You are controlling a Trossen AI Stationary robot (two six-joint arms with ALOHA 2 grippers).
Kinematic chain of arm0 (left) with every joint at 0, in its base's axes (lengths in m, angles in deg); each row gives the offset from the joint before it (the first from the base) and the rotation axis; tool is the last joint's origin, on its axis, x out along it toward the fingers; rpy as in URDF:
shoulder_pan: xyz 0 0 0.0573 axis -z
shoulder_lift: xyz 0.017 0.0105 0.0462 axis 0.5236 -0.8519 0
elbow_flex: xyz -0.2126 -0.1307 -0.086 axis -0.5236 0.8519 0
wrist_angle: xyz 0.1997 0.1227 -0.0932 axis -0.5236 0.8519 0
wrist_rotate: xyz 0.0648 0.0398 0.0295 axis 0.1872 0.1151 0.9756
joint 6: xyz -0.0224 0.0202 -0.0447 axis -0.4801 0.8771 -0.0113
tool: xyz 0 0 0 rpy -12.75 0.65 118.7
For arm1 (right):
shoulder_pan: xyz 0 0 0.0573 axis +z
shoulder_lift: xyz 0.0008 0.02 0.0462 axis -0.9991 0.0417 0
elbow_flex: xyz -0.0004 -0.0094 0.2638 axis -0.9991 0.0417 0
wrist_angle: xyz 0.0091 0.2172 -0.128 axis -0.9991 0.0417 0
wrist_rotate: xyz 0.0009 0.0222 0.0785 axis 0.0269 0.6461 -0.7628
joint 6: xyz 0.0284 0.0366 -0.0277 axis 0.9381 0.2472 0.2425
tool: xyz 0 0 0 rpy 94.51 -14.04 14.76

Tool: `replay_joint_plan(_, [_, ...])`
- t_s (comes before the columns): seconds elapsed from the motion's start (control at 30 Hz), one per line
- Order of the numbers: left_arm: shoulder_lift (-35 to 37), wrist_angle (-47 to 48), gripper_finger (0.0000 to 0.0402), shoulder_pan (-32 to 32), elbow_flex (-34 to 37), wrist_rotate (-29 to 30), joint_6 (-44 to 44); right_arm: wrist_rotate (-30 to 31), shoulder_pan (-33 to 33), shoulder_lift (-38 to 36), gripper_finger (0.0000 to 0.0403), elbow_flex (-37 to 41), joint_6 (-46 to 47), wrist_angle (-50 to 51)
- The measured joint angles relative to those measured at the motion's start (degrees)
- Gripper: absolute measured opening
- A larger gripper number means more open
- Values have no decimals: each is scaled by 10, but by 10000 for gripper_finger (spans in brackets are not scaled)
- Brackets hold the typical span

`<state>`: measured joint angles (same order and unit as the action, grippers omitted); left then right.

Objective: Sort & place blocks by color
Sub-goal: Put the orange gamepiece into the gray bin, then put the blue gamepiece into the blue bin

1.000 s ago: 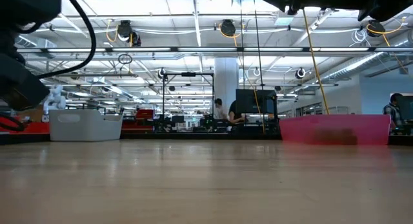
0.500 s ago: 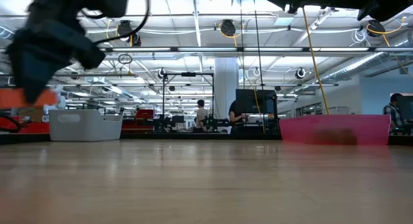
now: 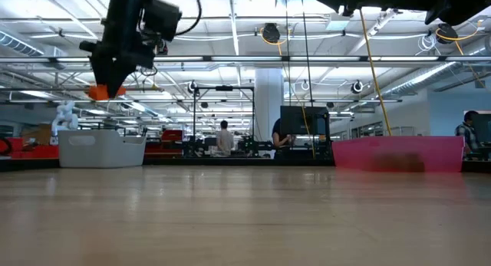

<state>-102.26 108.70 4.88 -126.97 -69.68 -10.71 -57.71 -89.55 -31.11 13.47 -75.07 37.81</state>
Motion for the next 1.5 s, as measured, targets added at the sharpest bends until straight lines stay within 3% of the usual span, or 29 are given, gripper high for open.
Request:
replay_joint_plan(0.2, [0, -81, 145, -161, 17, 22, 113, 0, 0, 0, 264, 0, 0, 2])
replay_joint_plan(0.33, [0, -139, 150, -228, 19, 22, 167, 0, 0, 0, 264, 0, -1, 3])
replay_joint_plan(0.57, [0, -161, 231, -275, 19, 22, 211, 0, 0, 0, 264, 0, -4, 3])
replay_joint_plan(0.8, [0, -159, 314, -280, 19, 22, 214, 0, -1, 0, 264, 0, -3, -2])
replay_joint_plan(0.97, [0, -128, 335, -249, 19, -5, 206, 0, -1, 0, 264, 0, -4, -2])
replay_joint_plan(1.17, [0, -71, 314, -162, 19, -99, 189, 0, -8, 0, 264, 0, -5, -1])
replay_joint_plan(1.33, [0, -14, 286, -28, 19, -155, 188, 0, -11, 0, 264, 0, -5, 3])
replay_joint_plan(1.5, [0, -17, 270, 143, 19, -189, 151, 0, -11, 0, 264, 0, -2, 3])
